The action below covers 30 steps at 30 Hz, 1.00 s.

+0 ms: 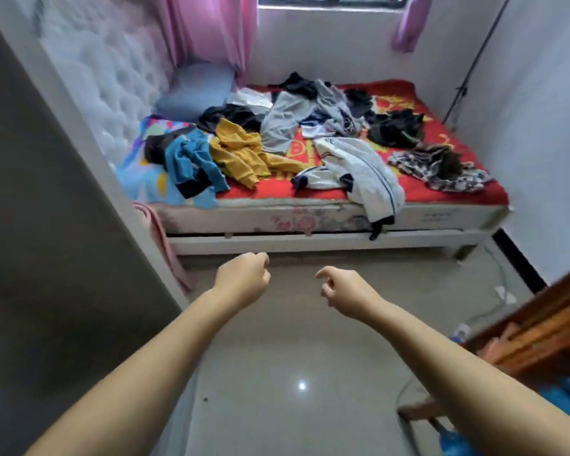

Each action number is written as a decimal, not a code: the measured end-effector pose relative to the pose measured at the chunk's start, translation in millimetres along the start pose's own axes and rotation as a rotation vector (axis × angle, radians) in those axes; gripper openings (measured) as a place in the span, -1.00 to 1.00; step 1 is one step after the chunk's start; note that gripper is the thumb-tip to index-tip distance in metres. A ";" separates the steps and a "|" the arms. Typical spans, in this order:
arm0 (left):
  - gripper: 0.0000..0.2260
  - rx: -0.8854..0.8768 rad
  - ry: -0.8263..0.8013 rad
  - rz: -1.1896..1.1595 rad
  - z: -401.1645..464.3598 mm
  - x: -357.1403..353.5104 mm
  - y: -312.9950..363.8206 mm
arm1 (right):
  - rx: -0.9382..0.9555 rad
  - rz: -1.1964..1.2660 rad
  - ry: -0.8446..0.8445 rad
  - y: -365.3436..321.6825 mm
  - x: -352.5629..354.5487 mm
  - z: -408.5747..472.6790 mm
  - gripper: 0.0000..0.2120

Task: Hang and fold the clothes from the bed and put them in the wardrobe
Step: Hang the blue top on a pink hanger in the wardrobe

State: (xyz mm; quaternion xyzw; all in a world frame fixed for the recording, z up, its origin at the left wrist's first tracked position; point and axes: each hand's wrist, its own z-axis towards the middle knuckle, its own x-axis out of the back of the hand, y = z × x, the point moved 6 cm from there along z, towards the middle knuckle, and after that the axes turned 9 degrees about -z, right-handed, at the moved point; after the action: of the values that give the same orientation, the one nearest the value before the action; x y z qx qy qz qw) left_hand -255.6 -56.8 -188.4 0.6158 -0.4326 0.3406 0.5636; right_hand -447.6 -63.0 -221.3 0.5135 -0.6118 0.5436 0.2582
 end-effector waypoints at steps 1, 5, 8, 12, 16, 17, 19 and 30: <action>-0.77 -0.060 -0.050 0.015 6.6 -24.0 38.2 | -0.070 0.014 0.015 41.1 7.9 -20.0 -0.67; -0.77 -0.304 -0.239 0.060 9.3 -111.7 189.1 | -0.346 0.054 0.109 183.4 37.7 -106.7 -0.68; -0.72 -0.492 -0.355 0.056 -8.0 -160.1 289.6 | -0.536 0.100 0.189 263.1 49.8 -174.9 -0.69; -0.72 -0.690 -0.522 0.110 -43.9 -220.1 387.1 | -0.780 0.244 0.244 336.5 34.2 -258.0 -0.71; -0.79 -0.913 -0.667 0.299 -82.8 -271.6 447.0 | -0.957 0.367 0.272 385.6 12.2 -310.8 -0.76; -0.80 -0.966 -0.704 0.334 -91.8 -282.7 457.9 | -0.996 0.391 0.285 393.6 8.6 -320.5 -0.78; -0.81 -1.044 -0.754 0.381 -100.9 -304.5 479.3 | -1.070 0.424 0.281 411.6 0.5 -335.5 -0.80; -0.79 -0.830 -1.025 0.371 -105.1 -428.2 559.5 | -1.254 0.627 0.286 526.5 -35.2 -385.3 -0.77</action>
State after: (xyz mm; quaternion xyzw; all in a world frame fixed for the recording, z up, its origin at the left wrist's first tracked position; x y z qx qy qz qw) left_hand -929.9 116.1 -339.4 0.3478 -0.8379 -0.0968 0.4094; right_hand -1007.5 245.5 -356.3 -0.0079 -0.8879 0.2003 0.4140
